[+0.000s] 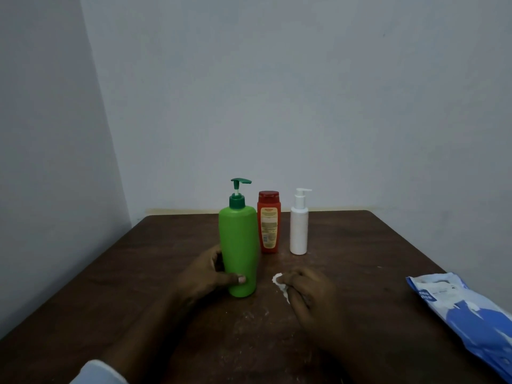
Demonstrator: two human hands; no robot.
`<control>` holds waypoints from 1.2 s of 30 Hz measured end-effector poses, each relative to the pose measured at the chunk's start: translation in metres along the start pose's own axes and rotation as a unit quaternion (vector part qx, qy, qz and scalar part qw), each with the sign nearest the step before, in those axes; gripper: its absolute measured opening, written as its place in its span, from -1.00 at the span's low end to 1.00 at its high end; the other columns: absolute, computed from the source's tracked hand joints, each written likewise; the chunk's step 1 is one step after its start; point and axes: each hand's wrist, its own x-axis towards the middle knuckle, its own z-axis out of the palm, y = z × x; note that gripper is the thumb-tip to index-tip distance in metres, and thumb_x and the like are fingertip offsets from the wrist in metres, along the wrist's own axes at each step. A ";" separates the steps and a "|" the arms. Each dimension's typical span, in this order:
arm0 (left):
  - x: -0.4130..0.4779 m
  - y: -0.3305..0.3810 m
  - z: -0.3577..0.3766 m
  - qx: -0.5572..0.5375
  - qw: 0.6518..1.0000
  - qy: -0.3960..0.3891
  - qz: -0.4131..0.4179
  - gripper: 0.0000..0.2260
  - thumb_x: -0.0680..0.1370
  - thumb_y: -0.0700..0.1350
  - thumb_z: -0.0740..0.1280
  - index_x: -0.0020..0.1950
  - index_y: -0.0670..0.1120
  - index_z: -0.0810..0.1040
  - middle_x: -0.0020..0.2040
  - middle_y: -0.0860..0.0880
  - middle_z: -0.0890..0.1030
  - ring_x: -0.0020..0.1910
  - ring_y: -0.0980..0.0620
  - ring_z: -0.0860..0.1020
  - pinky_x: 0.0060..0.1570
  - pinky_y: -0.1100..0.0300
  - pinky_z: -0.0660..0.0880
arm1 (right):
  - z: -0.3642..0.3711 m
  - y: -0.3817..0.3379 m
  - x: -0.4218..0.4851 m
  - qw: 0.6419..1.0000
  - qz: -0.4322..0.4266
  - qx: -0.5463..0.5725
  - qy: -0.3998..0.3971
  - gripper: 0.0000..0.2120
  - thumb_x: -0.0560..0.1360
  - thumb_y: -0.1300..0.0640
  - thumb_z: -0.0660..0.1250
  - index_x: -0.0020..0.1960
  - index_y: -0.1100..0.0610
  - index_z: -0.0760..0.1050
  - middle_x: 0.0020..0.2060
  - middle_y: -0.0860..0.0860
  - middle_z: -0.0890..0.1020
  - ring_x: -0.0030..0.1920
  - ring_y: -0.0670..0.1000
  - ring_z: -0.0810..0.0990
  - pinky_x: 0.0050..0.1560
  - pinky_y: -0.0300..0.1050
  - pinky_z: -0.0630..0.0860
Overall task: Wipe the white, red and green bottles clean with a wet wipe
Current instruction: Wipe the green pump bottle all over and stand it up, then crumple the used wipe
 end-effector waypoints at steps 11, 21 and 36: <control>0.056 -0.003 -0.014 0.068 0.997 0.040 -0.028 -0.43 0.35 -0.25 0.63 0.31 0.00 0.59 0.21 0.01 0.70 0.24 0.00 0.65 0.31 -0.08 0.56 | -0.003 0.004 0.000 1.000 -0.011 0.002 -0.020 -0.68 0.47 0.29 0.34 0.13 -0.02 0.62 0.03 -0.23 0.57 0.05 -0.20 0.57 -0.01 -0.24 0.52; 0.099 -0.019 -0.023 0.097 0.993 0.053 -0.040 -0.44 0.49 -0.19 0.53 0.45 0.01 0.45 0.34 0.03 0.61 0.36 0.01 0.54 0.43 -0.10 0.45 | 0.003 0.016 0.003 1.000 -0.004 -0.008 -0.015 -0.73 0.45 0.23 0.37 0.10 -0.01 0.62 -0.01 -0.20 0.58 -0.04 -0.26 0.57 -0.07 -0.33 0.52; 0.044 0.025 0.001 0.069 0.969 0.183 -0.151 -0.60 0.43 -0.13 0.60 0.20 -0.19 0.60 -0.04 -0.20 0.70 -0.31 0.03 0.65 -0.45 0.19 0.56 | -0.033 0.009 0.023 0.704 0.504 0.478 0.152 -0.81 0.50 0.44 0.25 -0.02 0.28 0.60 -0.08 0.21 0.70 -0.11 0.14 0.70 -0.16 -0.02 0.64</control>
